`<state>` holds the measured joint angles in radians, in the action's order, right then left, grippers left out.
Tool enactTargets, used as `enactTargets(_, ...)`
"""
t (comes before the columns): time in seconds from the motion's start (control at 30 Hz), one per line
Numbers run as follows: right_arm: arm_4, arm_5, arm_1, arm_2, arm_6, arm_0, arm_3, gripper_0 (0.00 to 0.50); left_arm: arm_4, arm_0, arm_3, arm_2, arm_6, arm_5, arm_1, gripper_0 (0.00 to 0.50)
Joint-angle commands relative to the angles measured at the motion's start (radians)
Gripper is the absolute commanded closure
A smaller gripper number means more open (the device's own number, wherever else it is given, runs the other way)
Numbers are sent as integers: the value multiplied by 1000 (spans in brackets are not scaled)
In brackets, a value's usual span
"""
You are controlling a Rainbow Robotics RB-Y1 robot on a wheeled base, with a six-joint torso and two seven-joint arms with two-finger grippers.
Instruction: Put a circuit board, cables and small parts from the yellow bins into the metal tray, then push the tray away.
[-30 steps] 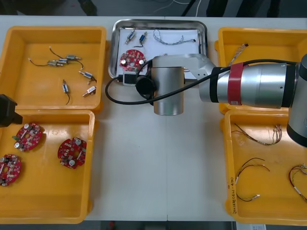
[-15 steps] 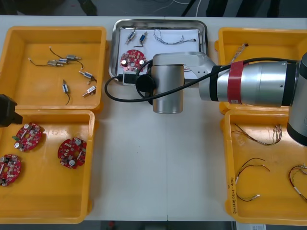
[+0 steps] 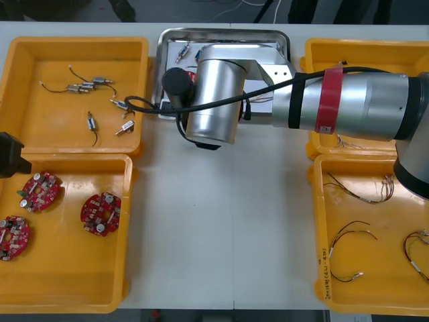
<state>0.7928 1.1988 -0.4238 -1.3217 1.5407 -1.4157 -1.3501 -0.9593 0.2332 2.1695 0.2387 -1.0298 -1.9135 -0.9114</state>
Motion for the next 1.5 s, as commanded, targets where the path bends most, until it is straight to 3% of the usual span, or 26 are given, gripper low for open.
enactTargets(0.03,22,119,-16,122,-1,-25,-95,0,-7,-15,29,30,-102,-6,-37,0)
enactTargets(0.27,-18,369,-16,314,-25,83,-261,0,-7,-15,29,30,-102,-6,-37,0)
enactTargets(0.6,-89,721,-23,694,-59,380,-581,0,-7,-15,29,30,-102,-6,-37,0)
enactTargets(0.9,-87,721,-39,1023,-91,597,-793,0,-7,-15,29,30,-102,-6,-37,0)
enactTargets(1.2,-64,721,-73,1305,-123,771,-845,0,-7,-15,29,30,-102,-6,-37,0)
enactTargets(1.5,-78,721,-184,1484,-117,908,-848,0,-7,-15,29,30,-102,-6,-37,0)
